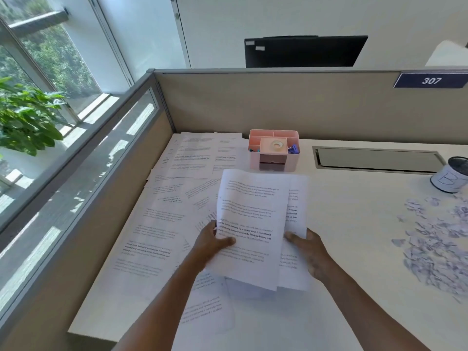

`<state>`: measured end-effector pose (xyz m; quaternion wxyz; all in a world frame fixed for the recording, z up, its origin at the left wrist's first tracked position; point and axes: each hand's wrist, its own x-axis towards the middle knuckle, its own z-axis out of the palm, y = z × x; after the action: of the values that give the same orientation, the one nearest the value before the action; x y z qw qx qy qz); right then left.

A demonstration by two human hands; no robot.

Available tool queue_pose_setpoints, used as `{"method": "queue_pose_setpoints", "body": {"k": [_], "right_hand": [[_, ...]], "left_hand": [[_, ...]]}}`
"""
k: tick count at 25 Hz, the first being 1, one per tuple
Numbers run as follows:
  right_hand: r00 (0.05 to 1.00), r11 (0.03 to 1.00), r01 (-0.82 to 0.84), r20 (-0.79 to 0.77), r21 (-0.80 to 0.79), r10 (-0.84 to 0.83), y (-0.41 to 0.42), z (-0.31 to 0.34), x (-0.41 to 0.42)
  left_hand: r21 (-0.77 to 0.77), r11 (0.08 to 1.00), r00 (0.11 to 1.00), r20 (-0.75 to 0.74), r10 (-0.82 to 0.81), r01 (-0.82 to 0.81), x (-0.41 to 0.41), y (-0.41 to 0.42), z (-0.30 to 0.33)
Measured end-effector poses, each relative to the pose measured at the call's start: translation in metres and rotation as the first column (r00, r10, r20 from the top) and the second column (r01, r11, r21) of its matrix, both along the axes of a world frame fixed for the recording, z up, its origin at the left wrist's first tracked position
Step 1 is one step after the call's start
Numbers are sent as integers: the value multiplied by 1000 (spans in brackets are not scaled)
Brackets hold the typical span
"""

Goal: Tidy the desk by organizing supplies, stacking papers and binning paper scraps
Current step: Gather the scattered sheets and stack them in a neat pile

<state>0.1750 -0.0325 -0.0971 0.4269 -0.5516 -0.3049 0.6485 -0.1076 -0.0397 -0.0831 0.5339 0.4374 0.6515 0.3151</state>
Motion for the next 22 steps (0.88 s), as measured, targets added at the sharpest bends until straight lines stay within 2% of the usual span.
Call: {"method": "queue_pose_setpoints", "body": {"k": [3,6,7,9,11,13,16,18,20,22], "right_hand": [[999,999,-37,-3,0,37,-7,2,4],[998,998,-56,-19,-20,56,-12,3,8],[997,997,-72,-29,-27,72,-14,4,9],[991,992,-124,-44,-26,123,-16,7,12],[985,986,-166,-44,-12,165,-18,9,13],[982,983,-182,-41,5,182,-17,9,12],[988,987,-154,-27,-52,153,-15,7,12],[990,988,-118,-85,-96,110,-13,6,14],[983,987,-159,-88,6,159,-12,5,13],[984,980,-175,-7,96,176,-13,5,11]], "left_hand": [[18,999,987,-158,33,-31,20,-14,-8],[69,992,980,-163,113,-103,27,-19,-3],[85,988,984,-114,136,-127,28,-18,0],[89,987,989,78,124,-131,28,-15,4],[35,994,965,243,96,-108,29,-11,4],[-6,994,951,292,103,-106,31,-11,4],[-4,985,956,242,166,-170,36,-12,2],[34,978,965,172,198,-206,39,-14,2],[68,975,971,121,204,-214,42,-16,0],[68,974,971,126,205,-214,44,-17,-2]]}}
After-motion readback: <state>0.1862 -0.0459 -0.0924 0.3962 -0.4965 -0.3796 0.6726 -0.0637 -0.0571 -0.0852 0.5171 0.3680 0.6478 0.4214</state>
